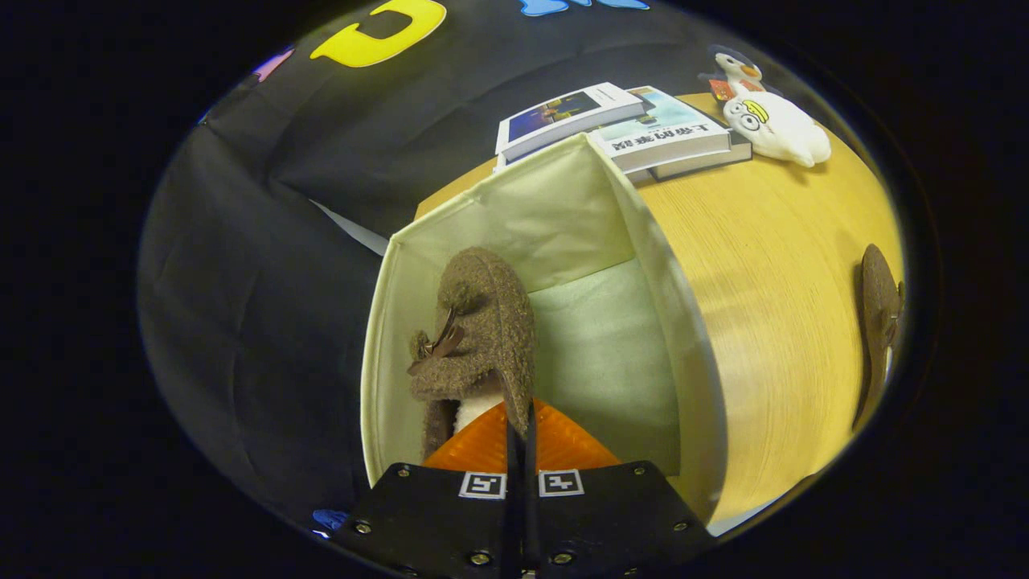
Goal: Open the storage box then place both shoes into the box .Put the left shoe in first, then the right shoe, with the right side of both shoes facing outward in a uniform manner.
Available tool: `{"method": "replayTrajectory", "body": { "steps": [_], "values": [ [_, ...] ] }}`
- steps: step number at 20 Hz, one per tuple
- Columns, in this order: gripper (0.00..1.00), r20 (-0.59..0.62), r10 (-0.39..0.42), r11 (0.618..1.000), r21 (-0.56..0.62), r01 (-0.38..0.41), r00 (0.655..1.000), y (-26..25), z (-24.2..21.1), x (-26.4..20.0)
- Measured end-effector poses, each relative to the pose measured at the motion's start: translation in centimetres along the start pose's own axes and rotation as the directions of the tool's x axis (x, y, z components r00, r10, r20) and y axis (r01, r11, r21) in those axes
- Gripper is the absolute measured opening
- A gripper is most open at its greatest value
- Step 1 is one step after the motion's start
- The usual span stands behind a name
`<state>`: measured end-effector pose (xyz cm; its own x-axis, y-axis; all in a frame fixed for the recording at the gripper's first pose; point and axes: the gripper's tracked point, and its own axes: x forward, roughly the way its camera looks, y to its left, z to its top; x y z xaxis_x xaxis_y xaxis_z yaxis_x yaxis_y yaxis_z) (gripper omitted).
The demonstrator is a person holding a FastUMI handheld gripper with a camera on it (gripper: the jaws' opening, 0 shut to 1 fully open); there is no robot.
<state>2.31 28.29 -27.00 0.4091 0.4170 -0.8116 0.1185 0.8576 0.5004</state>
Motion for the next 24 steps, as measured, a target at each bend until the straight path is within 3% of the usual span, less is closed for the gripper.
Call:
{"method": "replayTrajectory", "body": {
  "steps": [6, 10, 12, 13, 18, 24],
  "values": [
    [0.04, -0.024, -0.035, 0.997, -0.068, 0.033, 0.999, 1.0, -1.0, 0.9],
    [0.41, -0.051, 0.023, 0.991, -0.127, -0.029, 0.998, 1.7, -1.8, -0.1],
    [0.87, -0.040, 0.077, 0.985, -0.152, -0.082, 0.996, 2.5, -2.1, -1.2],
    [0.95, -0.034, 0.089, 0.982, -0.163, -0.094, 0.995, 2.8, -2.1, -1.9],
    [0.98, 0.040, 0.123, 0.954, -0.279, -0.107, 0.992, 3.0, 0.0, -6.0],
    [0.98, 0.124, 0.155, 0.956, -0.267, -0.117, 0.980, 0.7, 3.1, -10.5]
  ]
}}
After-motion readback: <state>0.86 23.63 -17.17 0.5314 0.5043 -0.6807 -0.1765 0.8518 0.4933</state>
